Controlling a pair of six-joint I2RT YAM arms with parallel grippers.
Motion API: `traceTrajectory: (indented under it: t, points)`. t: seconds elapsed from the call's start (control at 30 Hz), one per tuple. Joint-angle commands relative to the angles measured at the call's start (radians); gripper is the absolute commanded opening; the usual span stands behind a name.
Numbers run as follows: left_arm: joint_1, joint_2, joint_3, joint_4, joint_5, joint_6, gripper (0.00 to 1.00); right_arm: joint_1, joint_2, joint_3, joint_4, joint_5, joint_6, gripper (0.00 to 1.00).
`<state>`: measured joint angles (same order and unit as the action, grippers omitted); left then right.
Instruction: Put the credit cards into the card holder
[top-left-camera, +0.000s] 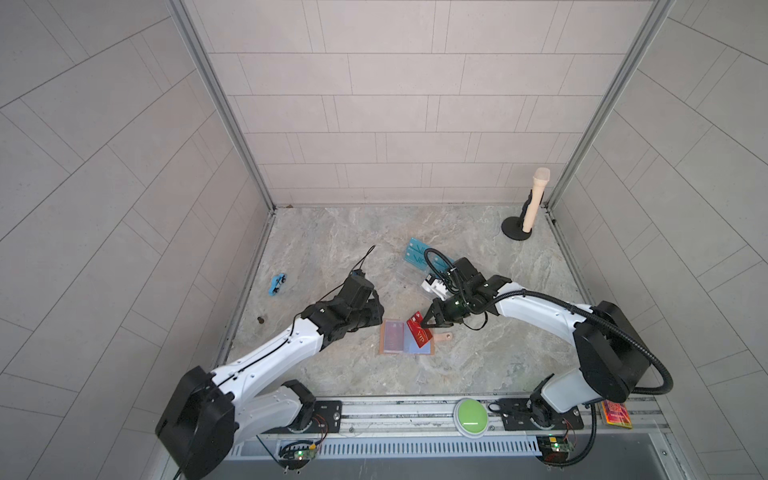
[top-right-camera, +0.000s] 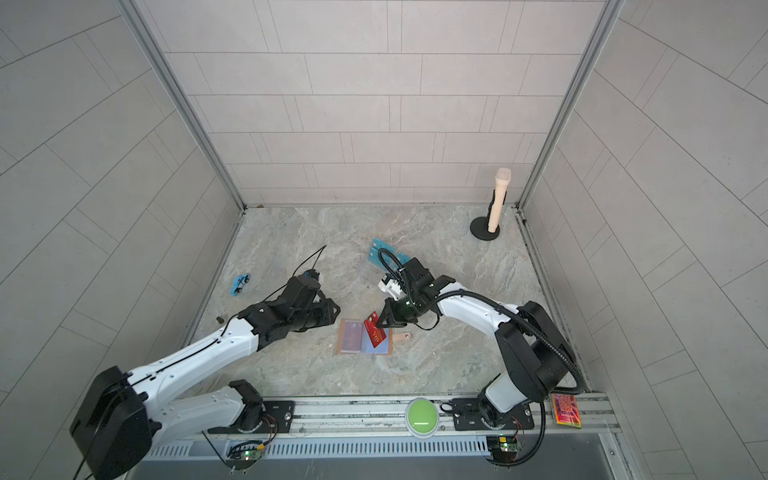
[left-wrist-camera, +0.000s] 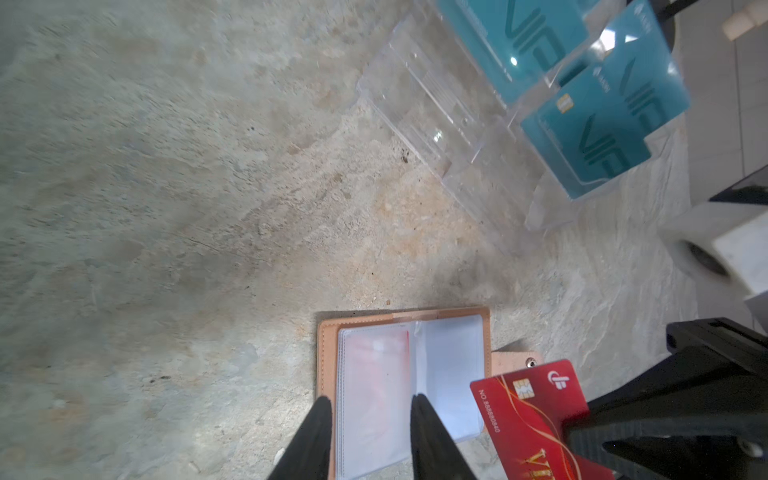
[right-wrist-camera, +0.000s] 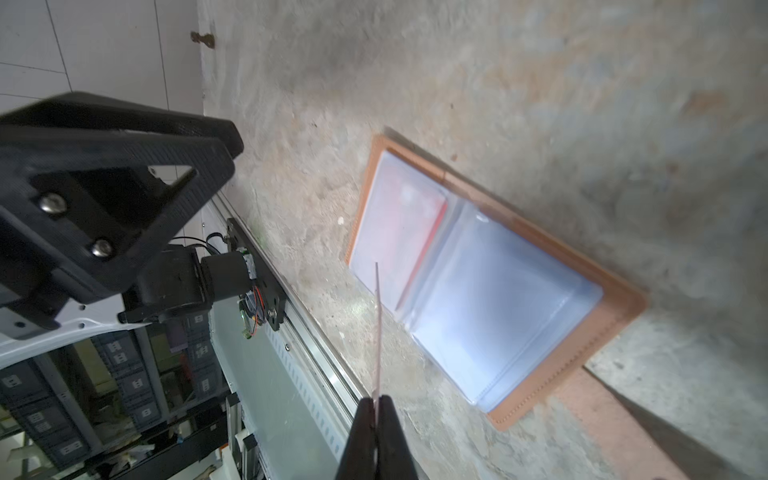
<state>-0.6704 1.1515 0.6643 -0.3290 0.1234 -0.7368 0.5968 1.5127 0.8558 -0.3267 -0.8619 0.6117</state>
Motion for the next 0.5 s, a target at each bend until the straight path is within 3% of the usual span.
traceTrajectory:
  t: [0.0,0.3,0.47]
  points:
    - [-0.036,0.039,-0.015,0.049,0.009,-0.003,0.32,0.011,-0.037,-0.061,0.194,-0.067,0.111,0.00]
    - [-0.057,0.165,-0.058,0.147,0.006,-0.058,0.17,0.009,0.111,-0.080,0.266,-0.119,0.116,0.00]
    - [-0.057,0.179,-0.086,0.170,0.003,-0.064,0.15,0.000,0.157,-0.064,0.237,-0.121,0.091,0.00]
